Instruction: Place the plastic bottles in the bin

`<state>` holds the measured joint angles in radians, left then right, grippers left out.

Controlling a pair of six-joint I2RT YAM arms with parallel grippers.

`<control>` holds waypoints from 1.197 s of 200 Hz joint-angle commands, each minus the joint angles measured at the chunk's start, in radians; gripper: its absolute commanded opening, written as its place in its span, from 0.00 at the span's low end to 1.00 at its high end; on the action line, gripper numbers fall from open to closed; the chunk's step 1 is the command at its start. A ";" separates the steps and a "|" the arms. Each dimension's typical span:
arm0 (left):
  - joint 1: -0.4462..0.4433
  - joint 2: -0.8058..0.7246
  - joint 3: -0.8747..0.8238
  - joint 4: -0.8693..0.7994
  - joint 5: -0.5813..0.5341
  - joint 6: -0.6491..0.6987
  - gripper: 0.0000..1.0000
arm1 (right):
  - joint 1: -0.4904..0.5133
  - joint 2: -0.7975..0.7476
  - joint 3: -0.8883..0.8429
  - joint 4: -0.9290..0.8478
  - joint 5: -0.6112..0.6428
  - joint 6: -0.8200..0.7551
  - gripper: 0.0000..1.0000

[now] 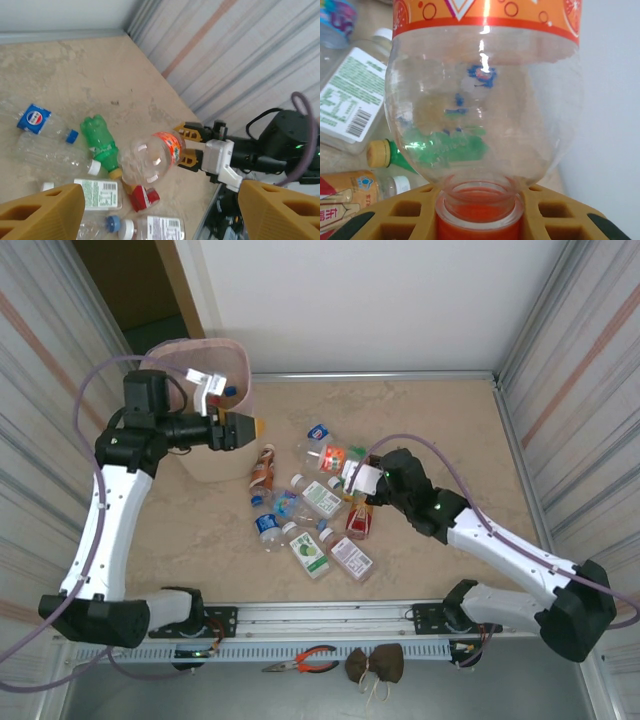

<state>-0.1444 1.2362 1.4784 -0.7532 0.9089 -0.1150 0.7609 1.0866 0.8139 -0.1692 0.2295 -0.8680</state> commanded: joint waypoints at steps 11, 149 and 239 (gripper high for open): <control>-0.076 0.028 0.067 -0.179 -0.055 0.149 0.81 | 0.080 -0.068 0.050 -0.057 0.071 -0.303 0.02; -0.392 0.153 0.080 -0.422 -0.187 0.288 0.78 | 0.296 -0.146 0.118 -0.101 0.158 -0.727 0.00; -0.591 0.296 0.123 -0.570 -0.236 0.363 0.78 | 0.323 -0.144 0.135 -0.115 0.154 -0.730 0.00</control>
<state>-0.6941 1.4918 1.5524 -1.2221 0.7147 0.1963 1.0698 0.9493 0.9070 -0.2832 0.3706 -1.5730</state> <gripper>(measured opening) 0.788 0.315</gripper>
